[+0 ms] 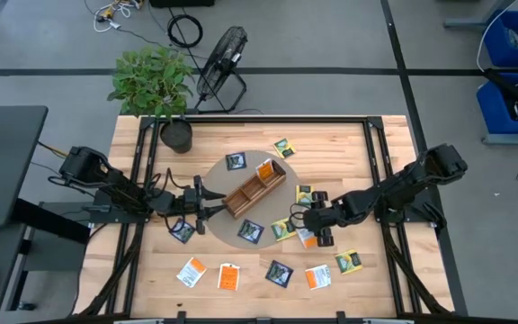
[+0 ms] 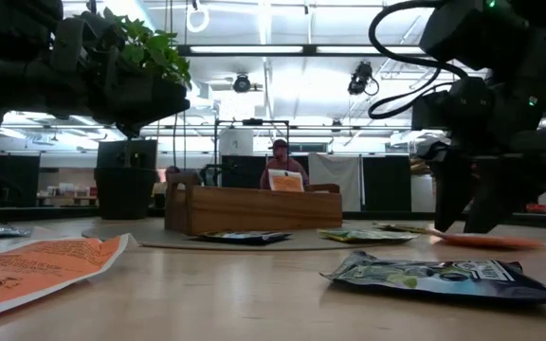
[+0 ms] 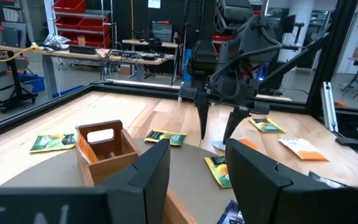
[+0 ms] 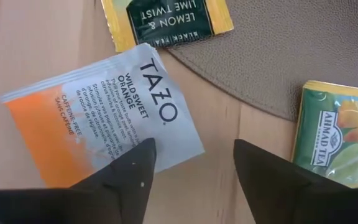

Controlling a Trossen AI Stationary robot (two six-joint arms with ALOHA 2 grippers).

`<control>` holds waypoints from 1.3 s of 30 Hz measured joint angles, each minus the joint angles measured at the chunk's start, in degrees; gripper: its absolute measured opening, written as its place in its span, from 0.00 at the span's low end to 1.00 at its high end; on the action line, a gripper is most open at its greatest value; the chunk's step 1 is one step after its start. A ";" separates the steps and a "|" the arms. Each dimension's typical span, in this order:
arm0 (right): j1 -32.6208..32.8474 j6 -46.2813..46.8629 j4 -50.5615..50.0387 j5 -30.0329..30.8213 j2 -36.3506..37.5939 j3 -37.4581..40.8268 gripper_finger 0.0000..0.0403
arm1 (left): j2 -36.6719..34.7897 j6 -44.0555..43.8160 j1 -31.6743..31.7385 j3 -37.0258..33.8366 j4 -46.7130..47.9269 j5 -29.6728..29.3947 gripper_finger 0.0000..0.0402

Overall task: Pick & Place Tea
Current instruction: Put the orange tea bag into the right section of the wooden organizer

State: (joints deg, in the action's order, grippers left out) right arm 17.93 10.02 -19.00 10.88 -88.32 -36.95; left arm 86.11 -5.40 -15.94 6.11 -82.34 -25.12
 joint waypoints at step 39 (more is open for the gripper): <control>1.45 -9.21 4.15 30.83 3.42 -5.35 0.00 | 0.00 -0.40 0.02 0.04 0.52 -0.04 0.41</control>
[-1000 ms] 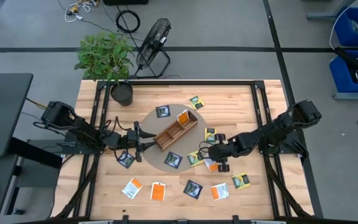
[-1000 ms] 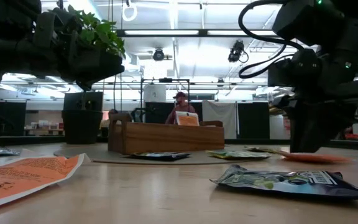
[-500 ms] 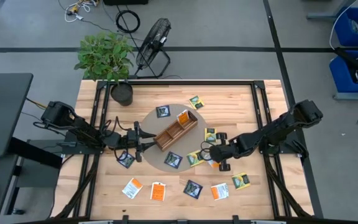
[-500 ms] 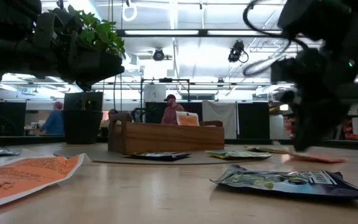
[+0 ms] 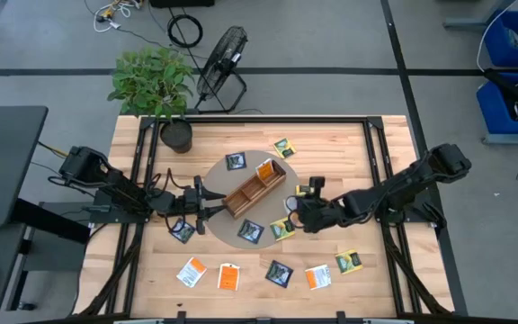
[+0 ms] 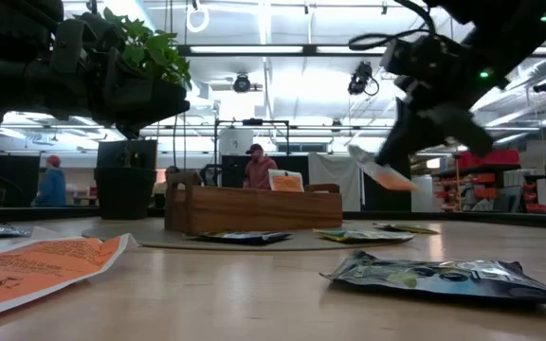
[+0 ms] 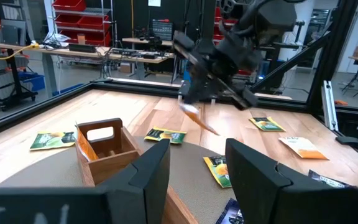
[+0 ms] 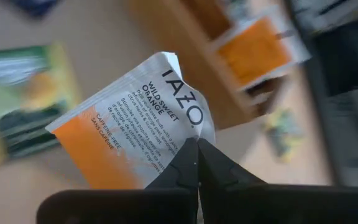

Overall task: Pick & Place Tea
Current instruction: Put the orange tea bag into the right section of the wooden organizer

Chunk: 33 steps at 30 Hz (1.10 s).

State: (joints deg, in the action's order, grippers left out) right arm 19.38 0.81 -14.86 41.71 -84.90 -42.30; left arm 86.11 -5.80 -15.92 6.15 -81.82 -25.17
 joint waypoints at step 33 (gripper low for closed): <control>-20.57 -34.32 39.94 -6.75 -8.97 -0.15 0.00 | 0.00 -0.04 -0.01 0.00 0.31 0.02 0.40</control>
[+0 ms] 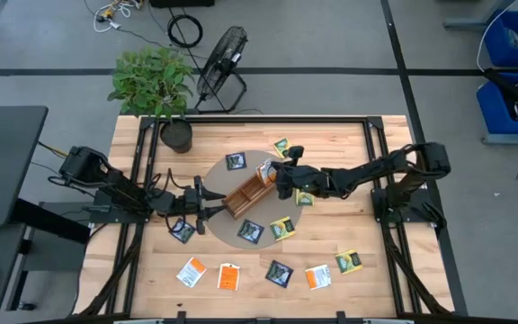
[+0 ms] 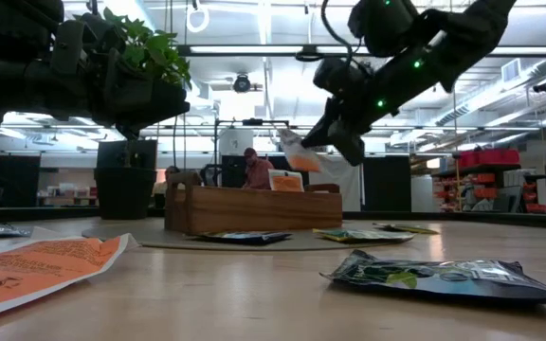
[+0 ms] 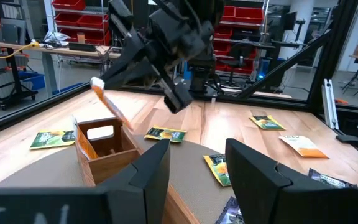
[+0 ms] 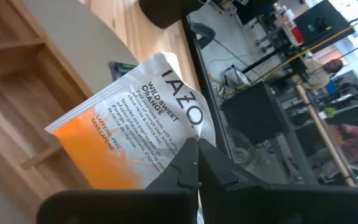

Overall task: Pick & Place Tea
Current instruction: Put the orange tea bag into the right section of the wooden organizer

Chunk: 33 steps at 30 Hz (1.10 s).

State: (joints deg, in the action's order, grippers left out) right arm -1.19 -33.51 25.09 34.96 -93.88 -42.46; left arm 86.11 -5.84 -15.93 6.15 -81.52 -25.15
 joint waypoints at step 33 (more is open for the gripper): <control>-3.37 -1.21 5.27 -2.71 -7.57 0.02 0.07 | 0.00 0.01 -0.01 0.00 0.17 0.01 0.41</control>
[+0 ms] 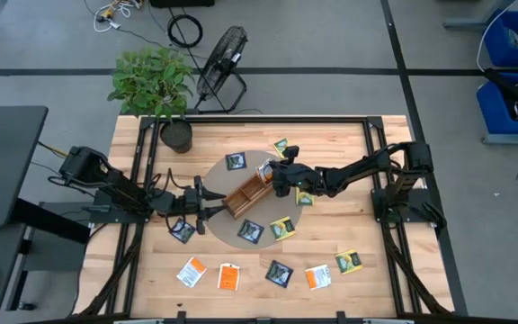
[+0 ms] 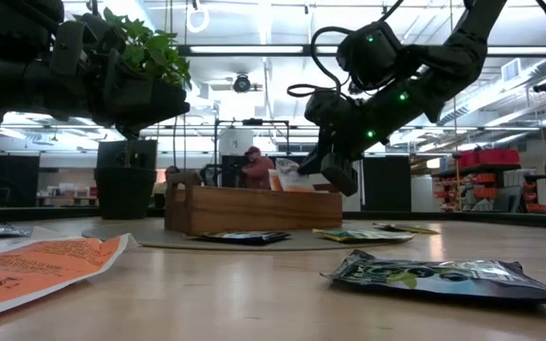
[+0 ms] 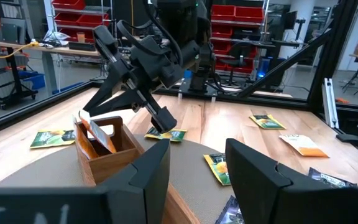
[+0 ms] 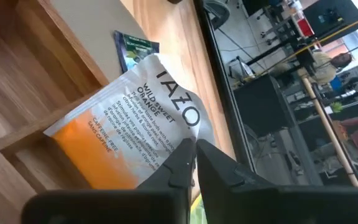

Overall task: Pick & Place Tea
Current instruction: Put the orange tea bag into the right section of the wooden organizer

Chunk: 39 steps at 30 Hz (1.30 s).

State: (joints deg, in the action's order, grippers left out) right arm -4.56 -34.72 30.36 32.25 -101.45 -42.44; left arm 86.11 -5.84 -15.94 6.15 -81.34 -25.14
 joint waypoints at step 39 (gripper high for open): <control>18.77 27.17 -37.58 -12.51 20.25 0.04 0.38 | 0.00 0.21 0.01 0.00 0.69 0.00 0.41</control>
State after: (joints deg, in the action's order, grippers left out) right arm 14.21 -7.55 -7.22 19.74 -81.20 -42.40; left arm 86.11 -5.63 -15.94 6.15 -80.65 -25.13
